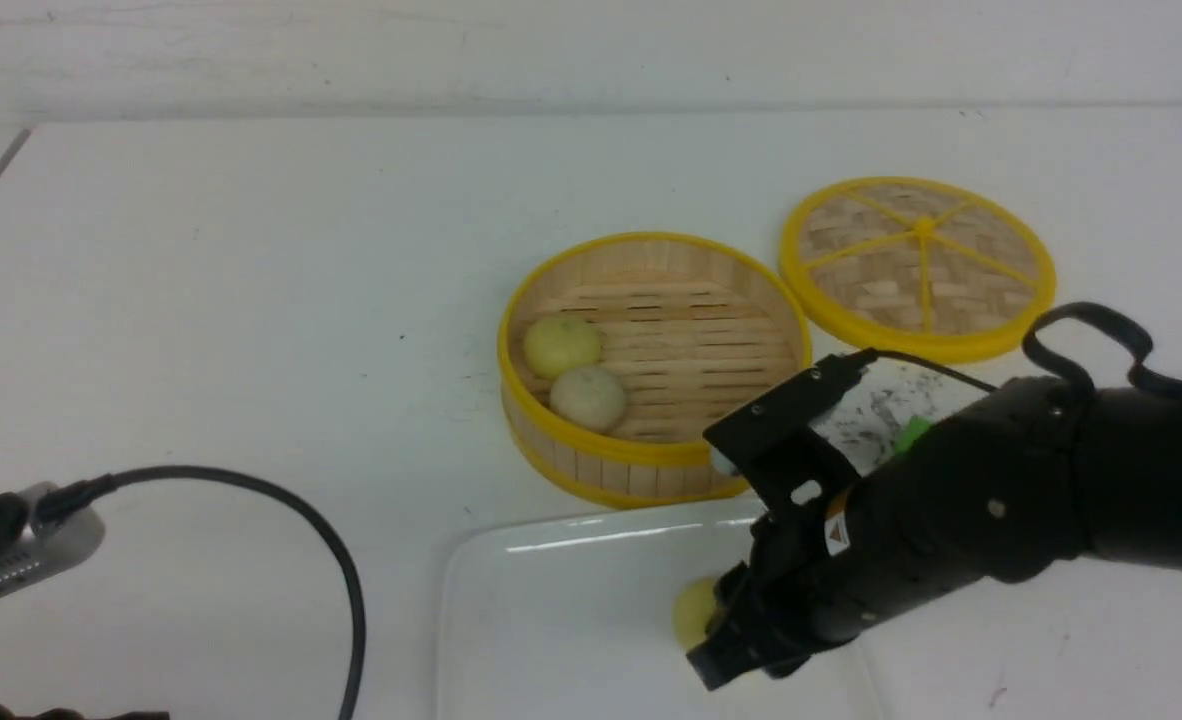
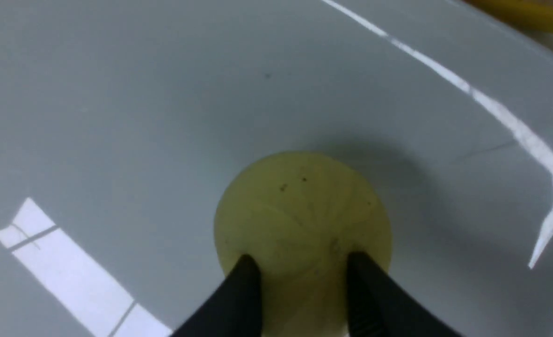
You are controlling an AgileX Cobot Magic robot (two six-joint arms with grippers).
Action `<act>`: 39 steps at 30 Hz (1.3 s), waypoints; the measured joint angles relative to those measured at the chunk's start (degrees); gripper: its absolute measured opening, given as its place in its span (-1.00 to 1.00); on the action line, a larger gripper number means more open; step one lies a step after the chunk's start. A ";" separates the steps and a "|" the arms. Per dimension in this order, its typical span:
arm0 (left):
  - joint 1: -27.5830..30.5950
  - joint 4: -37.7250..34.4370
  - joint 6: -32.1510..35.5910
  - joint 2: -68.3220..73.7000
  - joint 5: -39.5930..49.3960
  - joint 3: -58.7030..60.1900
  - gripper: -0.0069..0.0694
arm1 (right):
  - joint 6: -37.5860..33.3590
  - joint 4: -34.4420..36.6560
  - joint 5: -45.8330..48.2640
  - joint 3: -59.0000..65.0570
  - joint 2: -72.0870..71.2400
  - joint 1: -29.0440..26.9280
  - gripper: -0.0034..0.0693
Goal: Put the steamed buns into the plate on the white tablecloth.
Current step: 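Move the steamed bun from the bamboo steamer onto the white plate with the right gripper, then reach into the bamboo steamer and grasp a bun with the left gripper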
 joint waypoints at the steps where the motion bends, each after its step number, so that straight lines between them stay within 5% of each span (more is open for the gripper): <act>1: 0.00 0.15 0.00 0.00 -0.12 0.00 -0.48 | 0.00 -0.06 1.57 -0.55 -0.38 0.00 0.04; 6: 0.00 -1.57 -1.15 0.88 -4.11 -1.17 -0.44 | 1.51 -6.27 10.14 -5.38 -6.70 0.00 0.37; 10: 0.00 -4.06 -0.38 5.58 -4.39 -5.10 -0.33 | 6.61 -15.12 17.60 -8.65 -16.30 0.00 0.29; 18: -0.06 -6.78 5.23 19.32 -3.29 -15.47 -0.10 | 18.37 -30.69 36.80 -6.26 -33.02 0.00 -0.57; 19: -0.06 -8.28 6.20 24.78 -3.36 -19.36 -0.09 | 21.00 -32.64 39.30 -4.35 -36.62 0.00 -0.79; 22: -0.52 -10.75 7.97 30.19 -3.04 -23.95 -0.08 | 23.92 -33.94 40.92 -0.01 -41.44 0.00 -0.94; 30: -15.49 -10.52 5.22 47.88 -3.23 -42.70 -0.08 | 26.67 -34.64 35.57 16.70 -54.44 0.00 -0.95; 39: -28.67 6.84 -10.79 66.39 1.26 -65.71 -0.01 | 26.71 -35.37 31.74 20.50 -56.91 0.00 -0.94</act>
